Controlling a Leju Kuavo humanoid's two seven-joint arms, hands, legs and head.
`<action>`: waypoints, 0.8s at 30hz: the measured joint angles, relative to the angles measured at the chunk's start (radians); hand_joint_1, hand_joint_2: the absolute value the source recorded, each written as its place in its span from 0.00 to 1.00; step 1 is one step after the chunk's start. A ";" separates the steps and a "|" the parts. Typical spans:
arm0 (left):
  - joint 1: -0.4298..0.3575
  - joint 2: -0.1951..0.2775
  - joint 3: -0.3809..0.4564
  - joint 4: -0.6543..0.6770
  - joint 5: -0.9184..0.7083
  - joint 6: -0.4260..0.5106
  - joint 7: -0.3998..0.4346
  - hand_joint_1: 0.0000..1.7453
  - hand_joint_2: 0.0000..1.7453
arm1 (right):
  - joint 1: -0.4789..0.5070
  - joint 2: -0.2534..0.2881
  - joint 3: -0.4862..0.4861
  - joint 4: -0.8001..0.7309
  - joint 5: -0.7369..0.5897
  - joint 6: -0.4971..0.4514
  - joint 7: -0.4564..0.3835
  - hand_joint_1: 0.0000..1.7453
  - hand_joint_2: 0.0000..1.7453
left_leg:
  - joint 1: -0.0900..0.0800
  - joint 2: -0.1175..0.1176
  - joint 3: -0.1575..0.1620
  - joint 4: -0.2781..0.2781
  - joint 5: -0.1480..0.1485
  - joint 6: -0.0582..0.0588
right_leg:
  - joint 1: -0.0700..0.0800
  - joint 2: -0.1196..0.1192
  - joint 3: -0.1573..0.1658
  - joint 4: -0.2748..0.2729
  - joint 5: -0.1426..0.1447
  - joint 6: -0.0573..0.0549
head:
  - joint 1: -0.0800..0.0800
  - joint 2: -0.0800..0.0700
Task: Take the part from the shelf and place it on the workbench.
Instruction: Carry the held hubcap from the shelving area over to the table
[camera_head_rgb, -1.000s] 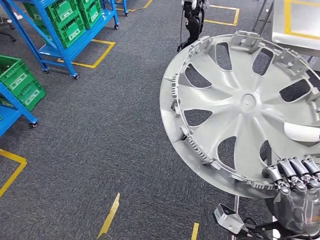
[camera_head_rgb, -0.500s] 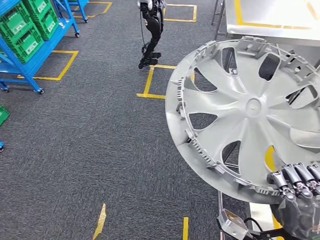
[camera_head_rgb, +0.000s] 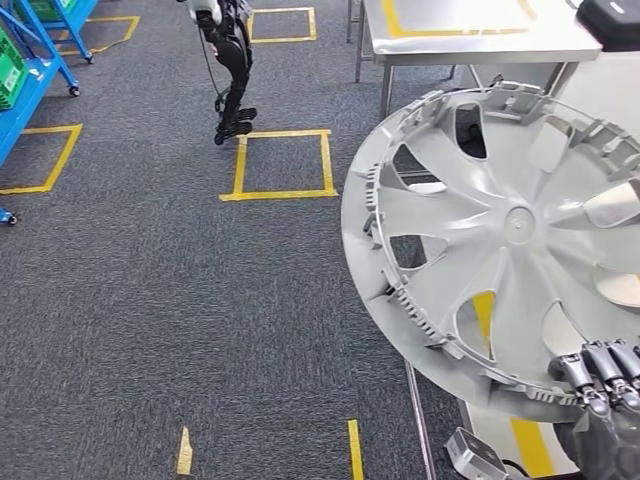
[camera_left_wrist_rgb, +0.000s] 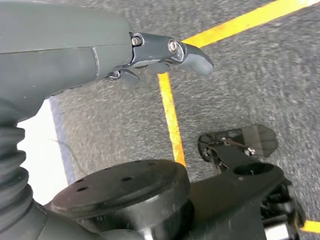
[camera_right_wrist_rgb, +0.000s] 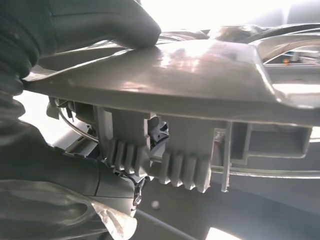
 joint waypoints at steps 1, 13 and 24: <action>0.001 -0.005 0.010 0.005 0.007 -0.001 0.009 0.00 1.00 | 0.004 0.000 -0.002 -0.003 0.000 0.000 0.006 1.00 1.00 | 0.001 0.008 0.003 0.000 -0.001 -0.005 | 0.000 0.011 -0.003 -0.001 0.001 -0.008 | 0.000 0.000; -0.010 -0.055 0.047 0.071 0.011 -0.035 0.030 0.00 1.00 | 0.027 -0.025 -0.005 -0.014 0.000 0.000 0.031 1.00 1.00 | -0.004 -0.167 -0.014 0.077 -0.013 0.013 | 0.007 0.153 0.002 -0.002 0.010 -0.035 | -0.006 0.000; -0.003 -0.061 0.042 0.084 0.007 -0.070 0.025 0.00 1.00 | 0.021 -0.033 0.005 -0.010 0.000 0.000 0.006 1.00 1.00 | -0.004 -0.073 0.018 -0.026 0.005 0.039 | -0.001 0.064 -0.167 0.274 -0.095 0.014 | 0.001 0.000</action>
